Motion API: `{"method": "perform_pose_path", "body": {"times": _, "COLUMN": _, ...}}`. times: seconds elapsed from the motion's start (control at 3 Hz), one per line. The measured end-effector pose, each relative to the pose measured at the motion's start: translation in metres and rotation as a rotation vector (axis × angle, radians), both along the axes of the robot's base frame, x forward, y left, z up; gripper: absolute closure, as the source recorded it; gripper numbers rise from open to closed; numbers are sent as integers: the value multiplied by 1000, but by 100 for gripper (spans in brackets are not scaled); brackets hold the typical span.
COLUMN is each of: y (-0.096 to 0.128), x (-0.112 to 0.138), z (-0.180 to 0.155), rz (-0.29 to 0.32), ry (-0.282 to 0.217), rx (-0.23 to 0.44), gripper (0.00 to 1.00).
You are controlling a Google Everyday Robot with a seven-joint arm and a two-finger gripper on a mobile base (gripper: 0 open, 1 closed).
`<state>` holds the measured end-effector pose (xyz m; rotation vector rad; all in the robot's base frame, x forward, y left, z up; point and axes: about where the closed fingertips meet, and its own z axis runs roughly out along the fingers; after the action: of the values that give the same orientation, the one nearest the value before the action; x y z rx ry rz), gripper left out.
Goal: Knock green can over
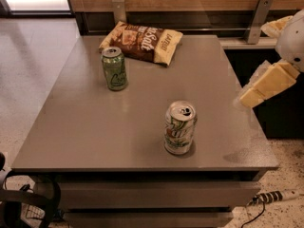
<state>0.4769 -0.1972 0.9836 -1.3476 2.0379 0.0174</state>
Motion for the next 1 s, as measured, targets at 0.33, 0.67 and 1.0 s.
{"method": "perform_pose_path", "body": {"times": 0.33, "y": 17, "x": 24, "z": -5, "rz": 24, "ry": -112, "rx": 156, "gripper": 0}}
{"method": "perform_pose_path", "body": {"times": 0.67, "y": 34, "x": 70, "z": 14, "rz": 44, "ry": -302, "rx": 329, "gripper": 0}}
{"method": "perform_pose_path", "body": {"times": 1.0, "y": 46, "x": 98, "z": 27, "rz": 64, "ry": -380, "rx": 415, "gripper": 0}}
